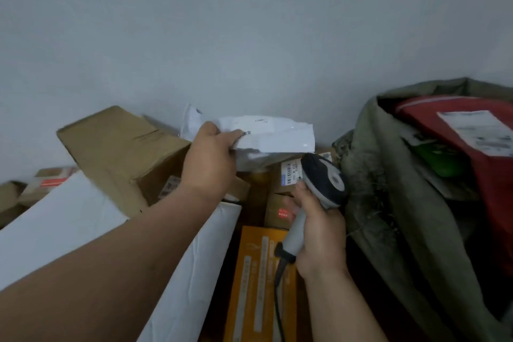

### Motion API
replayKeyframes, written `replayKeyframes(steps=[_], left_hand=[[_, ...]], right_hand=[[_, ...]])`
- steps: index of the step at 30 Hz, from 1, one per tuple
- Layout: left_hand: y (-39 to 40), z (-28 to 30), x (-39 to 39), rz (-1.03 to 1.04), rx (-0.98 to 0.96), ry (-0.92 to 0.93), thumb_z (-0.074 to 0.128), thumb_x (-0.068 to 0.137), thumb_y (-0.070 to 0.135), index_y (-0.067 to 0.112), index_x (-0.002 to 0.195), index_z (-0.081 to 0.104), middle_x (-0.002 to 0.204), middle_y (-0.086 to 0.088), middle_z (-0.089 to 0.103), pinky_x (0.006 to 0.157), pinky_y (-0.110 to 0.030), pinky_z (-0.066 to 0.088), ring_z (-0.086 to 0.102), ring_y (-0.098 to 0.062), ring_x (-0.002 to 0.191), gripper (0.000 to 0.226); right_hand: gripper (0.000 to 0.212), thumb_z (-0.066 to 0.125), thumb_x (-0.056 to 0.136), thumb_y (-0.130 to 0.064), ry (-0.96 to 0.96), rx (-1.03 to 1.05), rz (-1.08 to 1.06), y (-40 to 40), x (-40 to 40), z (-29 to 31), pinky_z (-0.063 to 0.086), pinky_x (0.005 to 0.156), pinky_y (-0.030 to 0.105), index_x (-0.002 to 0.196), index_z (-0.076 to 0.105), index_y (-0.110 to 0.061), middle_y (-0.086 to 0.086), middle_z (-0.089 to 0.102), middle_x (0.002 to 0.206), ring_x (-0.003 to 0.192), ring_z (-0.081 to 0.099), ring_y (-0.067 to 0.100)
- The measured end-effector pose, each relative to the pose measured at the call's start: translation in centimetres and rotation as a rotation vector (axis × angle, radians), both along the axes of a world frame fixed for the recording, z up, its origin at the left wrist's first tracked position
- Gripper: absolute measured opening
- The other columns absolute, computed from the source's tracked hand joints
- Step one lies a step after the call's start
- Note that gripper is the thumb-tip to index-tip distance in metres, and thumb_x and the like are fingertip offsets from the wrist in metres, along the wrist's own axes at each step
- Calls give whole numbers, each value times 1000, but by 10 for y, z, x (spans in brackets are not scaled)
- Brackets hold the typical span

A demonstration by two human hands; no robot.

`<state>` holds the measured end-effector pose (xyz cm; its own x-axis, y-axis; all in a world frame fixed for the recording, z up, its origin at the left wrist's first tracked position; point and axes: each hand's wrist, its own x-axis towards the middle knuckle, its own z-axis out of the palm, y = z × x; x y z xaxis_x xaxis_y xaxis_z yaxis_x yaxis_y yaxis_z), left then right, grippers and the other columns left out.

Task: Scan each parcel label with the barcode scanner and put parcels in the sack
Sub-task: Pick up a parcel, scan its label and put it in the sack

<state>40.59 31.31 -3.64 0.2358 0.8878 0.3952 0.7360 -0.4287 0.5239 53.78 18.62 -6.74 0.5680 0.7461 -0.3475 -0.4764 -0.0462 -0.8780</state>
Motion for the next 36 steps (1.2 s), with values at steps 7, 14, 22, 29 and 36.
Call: replayKeyframes(steps=[7, 14, 22, 29, 36], left_hand=[[-100, 10, -60, -178, 106, 182, 51, 99, 18, 12, 125, 67, 94, -5, 44, 63, -16, 35, 42, -15, 78, 31], [-179, -32, -135, -248, -64, 417, 48, 80, 19, 19, 115, 75, 81, -2, 51, 50, -21, 41, 58, -21, 60, 44], [-230, -16, -172, 28, -76, 252, 34, 80, 69, 26, 113, 69, 93, 8, 61, 60, -29, 47, 62, -18, 70, 65], [-188, 33, -145, 68, 88, 134, 66, 92, 29, 11, 122, 66, 119, -13, 62, 87, -43, 48, 59, -35, 107, 36], [-138, 42, -93, -35, -116, 283, 50, 98, 45, 20, 143, 49, 152, 0, 41, 101, -42, 46, 51, -25, 128, 51]], right_hand=[[32, 75, 85, -33, 87, 16, -10, -54, -8, 28, 57, 81, 37, 116, 69, -24, -3, 76, 104, 91, 71, 14], [40, 84, 75, -38, 117, -209, 177, -110, -54, 10, 57, 87, 56, 108, 69, -20, 7, 76, 99, 90, 72, 32], [45, 85, 75, -34, -19, -234, 151, -153, -89, -2, 55, 92, 45, 114, 68, -18, 3, 74, 107, 98, 69, 26], [24, 84, 76, -34, -121, -226, 163, -155, -91, -10, 51, 99, 50, 87, 63, -35, -6, 70, 102, 105, 66, 23], [46, 84, 74, -40, -93, -167, 126, -140, -74, -21, 49, 102, 48, 114, 60, -32, -2, 69, 117, 111, 64, 19]])
